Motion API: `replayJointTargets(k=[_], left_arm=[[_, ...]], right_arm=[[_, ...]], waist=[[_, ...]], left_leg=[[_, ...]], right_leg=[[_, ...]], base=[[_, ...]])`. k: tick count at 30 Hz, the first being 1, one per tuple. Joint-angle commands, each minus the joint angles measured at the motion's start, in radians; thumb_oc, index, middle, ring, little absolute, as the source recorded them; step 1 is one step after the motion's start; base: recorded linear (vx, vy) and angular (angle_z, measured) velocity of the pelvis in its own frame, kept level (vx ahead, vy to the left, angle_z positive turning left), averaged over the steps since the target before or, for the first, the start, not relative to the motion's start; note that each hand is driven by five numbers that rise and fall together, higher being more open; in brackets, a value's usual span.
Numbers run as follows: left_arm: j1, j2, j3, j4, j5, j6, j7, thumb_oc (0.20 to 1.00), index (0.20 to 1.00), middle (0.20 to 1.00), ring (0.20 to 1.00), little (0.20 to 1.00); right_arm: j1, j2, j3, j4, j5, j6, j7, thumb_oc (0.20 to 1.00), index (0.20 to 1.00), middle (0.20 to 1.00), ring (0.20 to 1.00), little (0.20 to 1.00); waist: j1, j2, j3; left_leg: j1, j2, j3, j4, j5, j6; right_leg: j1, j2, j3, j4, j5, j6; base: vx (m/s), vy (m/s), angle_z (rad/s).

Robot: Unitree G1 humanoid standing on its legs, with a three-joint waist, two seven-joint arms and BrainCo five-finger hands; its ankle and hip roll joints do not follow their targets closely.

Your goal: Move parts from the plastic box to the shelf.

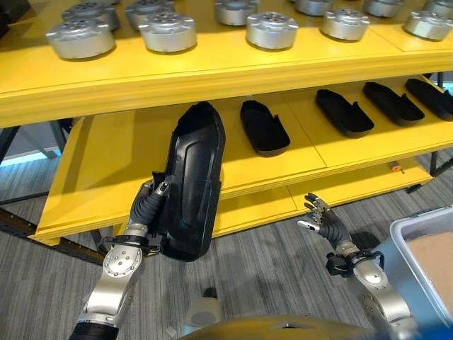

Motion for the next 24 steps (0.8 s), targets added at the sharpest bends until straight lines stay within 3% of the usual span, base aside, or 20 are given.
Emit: replayJointTargets(k=[1, 3, 5, 7, 9, 12, 15, 16, 17, 19, 21, 23, 24], left_arm=[[-0.059, 0.045, 0.017, -0.053, 0.008, -0.082, 0.014, 0.2, 0.2, 0.2, 0.2, 0.2], [-0.057, 0.037, 0.013, -0.057, 0.013, -0.079, 0.009, 0.2, 0.2, 0.2, 0.2, 0.2], [-0.046, 0.027, 0.011, -0.062, 0.011, -0.075, -0.001, 0.2, 0.2, 0.2, 0.2, 0.2], [-0.037, 0.012, 0.008, -0.062, 0.003, -0.075, -0.003, 0.2, 0.2, 0.2, 0.2, 0.2], [-0.041, -0.004, -0.012, -0.052, -0.001, -0.077, -0.004, 0.2, 0.2, 0.2, 0.2, 0.2], [-0.035, -0.025, -0.031, -0.054, 0.0, -0.076, -0.011, 0.2, 0.2, 0.2, 0.2, 0.2], [-0.026, -0.035, -0.031, -0.056, -0.012, -0.078, -0.015, 0.2, 0.2, 0.2, 0.2, 0.2], [-0.034, -0.04, -0.041, -0.052, -0.016, -0.078, -0.014, 0.2, 0.2, 0.2, 0.2, 0.2], [-0.047, -0.047, -0.048, -0.046, -0.026, -0.079, -0.014, 0.2, 0.2, 0.2, 0.2, 0.2], [-0.051, -0.052, -0.045, -0.043, -0.035, -0.08, -0.006, 0.2, 0.2, 0.2, 0.2, 0.2], [-0.045, -0.05, -0.038, -0.043, -0.033, -0.077, 0.002, 0.2, 0.2, 0.2, 0.2, 0.2], [-0.031, -0.049, -0.03, -0.051, -0.036, -0.076, 0.011, 0.2, 0.2, 0.2, 0.2, 0.2], [-0.028, -0.049, -0.022, -0.056, -0.037, -0.075, 0.023, 0.2, 0.2, 0.2, 0.2, 0.2]], right_arm=[[-0.087, -0.011, 0.036, -0.051, 0.012, -0.044, 0.013, 1.0, 1.0, 1.0, 1.0, 1.0], [-0.083, -0.017, 0.043, -0.05, 0.016, -0.042, 0.03, 1.0, 1.0, 1.0, 1.0, 1.0], [-0.081, -0.027, 0.051, -0.044, 0.022, -0.039, 0.042, 1.0, 1.0, 1.0, 1.0, 1.0], [-0.08, -0.031, 0.057, -0.04, 0.027, -0.041, 0.047, 1.0, 1.0, 1.0, 1.0, 1.0], [-0.085, -0.036, 0.064, -0.048, 0.03, -0.044, 0.045, 1.0, 1.0, 1.0, 1.0, 1.0], [-0.073, -0.049, 0.058, -0.069, 0.027, -0.049, 0.042, 1.0, 1.0, 1.0, 1.0, 1.0], [-0.055, -0.069, 0.033, -0.075, 0.027, -0.051, 0.039, 1.0, 1.0, 1.0, 1.0, 1.0], [-0.045, -0.078, 0.022, -0.077, 0.031, -0.053, 0.036, 1.0, 1.0, 1.0, 1.0, 1.0], [-0.036, -0.092, 0.009, -0.074, 0.03, -0.051, 0.032, 1.0, 1.0, 1.0, 1.0, 1.0], [-0.036, -0.095, 0.006, -0.07, 0.032, -0.052, 0.02, 1.0, 1.0, 1.0, 1.0, 1.0], [-0.033, -0.099, 0.001, -0.071, 0.035, -0.052, 0.017, 1.0, 1.0, 1.0, 1.0, 1.0], [-0.028, -0.099, -0.001, -0.064, 0.038, -0.051, 0.012, 1.0, 1.0, 1.0, 1.0, 1.0], [-0.032, -0.099, 0.001, -0.056, 0.032, -0.053, 0.004, 1.0, 1.0, 1.0, 1.0, 1.0]], waist=[[-0.046, 0.033, -0.001], [-0.052, 0.036, 0.002], [-0.054, 0.027, 0.003], [-0.053, 0.012, -0.004], [-0.066, 0.006, -0.007], [-0.063, -0.007, -0.026], [-0.057, -0.007, -0.019], [-0.063, -0.008, -0.006], [-0.069, -0.005, 0.022], [-0.075, -0.012, 0.039], [-0.071, -0.02, 0.035], [-0.069, -0.021, 0.024], [-0.064, -0.012, 0.022]], left_leg=[[0.159, -0.034, 0.018, -0.226, 0.031, 0.026], [0.183, -0.039, 0.02, -0.257, 0.042, 0.039], [0.201, -0.051, 0.021, -0.275, 0.051, 0.046], [0.21, -0.066, 0.023, -0.286, 0.058, 0.041], [0.209, -0.073, 0.009, -0.288, 0.068, 0.036], [0.208, -0.085, 0.007, -0.281, 0.06, 0.032], [0.2, -0.094, 0.027, -0.188, 0.018, 0.016], [0.174, -0.098, 0.039, -0.108, 0.0, -0.001], [0.115, -0.088, 0.056, 0.032, 0.01, -0.042], [0.091, -0.022, 0.078, 0.06, 0.026, -0.052], [0.106, 0.057, 0.069, 0.003, 0.023, -0.036], [0.139, 0.147, 0.053, -0.087, 0.076, -0.047], [0.136, 0.213, 0.031, -0.135, 0.152, -0.062]], right_leg=[[-0.111, 0.111, 0.234, -0.026, 0.173, 0.051], [-0.132, 0.202, 0.23, 0.021, 0.087, 0.023], [-0.15, 0.286, 0.207, 0.042, 0.05, 0.003], [-0.142, 0.342, 0.191, 0.006, 0.036, -0.007], [-0.14, 0.374, 0.258, -0.048, 0.043, -0.017], [-0.092, 0.382, 0.302, -0.099, 0.063, -0.032], [-0.063, 0.361, 0.266, -0.108, 0.063, -0.032], [-0.06, 0.357, 0.263, -0.095, 0.054, -0.039], [-0.05, 0.347, 0.245, -0.073, 0.035, -0.053], [-0.041, 0.326, 0.233, -0.055, 0.022, -0.057], [-0.04, 0.304, 0.235, -0.035, 0.005, -0.05], [-0.049, 0.29, 0.242, -0.013, -0.019, -0.045], [-0.059, 0.282, 0.246, 0.014, -0.036, -0.042]], base=[[0.03, 0.278, 0.43], [0.03, 0.208, 0.34], [0.03, 0.105, -0.05], [0.02, 0.041, -0.13], [0.02, 0.008, 0.05], [0.06, -0.047, 0.21], [0.07, -0.045, 0.11], [-0.01, -0.027, 0.26], [-0.04, -0.006, 0.61], [-0.03, 0.03, 0.67], [0.04, 0.076, 0.24], [0.07, 0.123, -0.06], [0.06, 0.17, -0.06]])
